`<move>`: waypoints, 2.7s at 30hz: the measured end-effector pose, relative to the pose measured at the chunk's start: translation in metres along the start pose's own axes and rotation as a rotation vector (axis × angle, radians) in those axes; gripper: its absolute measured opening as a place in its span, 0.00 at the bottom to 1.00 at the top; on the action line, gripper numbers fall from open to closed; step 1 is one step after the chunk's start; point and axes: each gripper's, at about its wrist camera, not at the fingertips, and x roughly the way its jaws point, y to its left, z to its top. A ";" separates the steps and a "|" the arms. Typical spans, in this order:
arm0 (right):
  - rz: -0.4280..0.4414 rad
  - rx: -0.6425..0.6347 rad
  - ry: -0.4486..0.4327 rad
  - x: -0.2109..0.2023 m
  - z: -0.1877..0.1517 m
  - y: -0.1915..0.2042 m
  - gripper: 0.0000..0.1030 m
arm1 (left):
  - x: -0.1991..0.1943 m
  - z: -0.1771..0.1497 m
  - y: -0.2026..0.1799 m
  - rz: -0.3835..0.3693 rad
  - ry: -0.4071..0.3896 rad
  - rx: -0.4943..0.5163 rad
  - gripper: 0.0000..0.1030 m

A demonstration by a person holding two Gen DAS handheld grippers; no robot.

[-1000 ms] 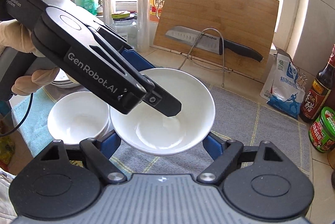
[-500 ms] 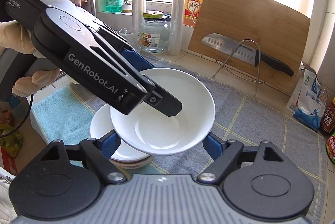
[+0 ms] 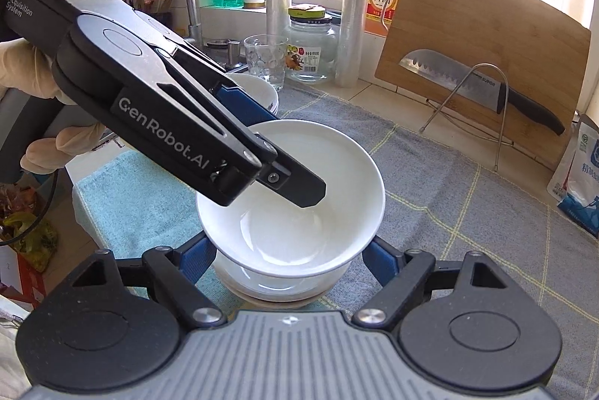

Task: Organize plates and bowls
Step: 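Lower the bowl onto the nested bowls and open the left gripper, then grasp the stack of three white bowls with the right gripper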

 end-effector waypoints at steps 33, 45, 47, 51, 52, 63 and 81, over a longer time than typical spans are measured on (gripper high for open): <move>0.001 0.008 0.043 0.012 0.002 0.006 1.00 | 0.012 -0.015 0.016 -0.057 0.002 -0.030 0.78; -0.008 -0.002 0.043 0.009 0.004 0.008 1.00 | -0.014 -0.022 0.018 -0.022 -0.104 0.030 0.92; -0.015 -0.001 0.041 0.008 0.004 0.009 1.00 | -0.020 -0.025 0.018 -0.023 -0.123 0.047 0.94; -0.034 -0.007 0.042 0.004 0.004 0.012 1.00 | -0.031 -0.032 0.018 -0.027 -0.159 0.091 0.98; -0.037 -0.008 0.043 0.003 0.003 0.013 1.00 | -0.034 -0.034 0.018 -0.035 -0.164 0.107 0.98; -0.136 0.018 0.093 -0.002 -0.011 0.029 1.00 | -0.033 -0.072 0.027 -0.110 -0.116 0.241 0.99; -0.204 0.077 0.209 0.024 -0.029 0.031 1.00 | 0.015 -0.100 0.029 -0.144 -0.029 0.345 0.99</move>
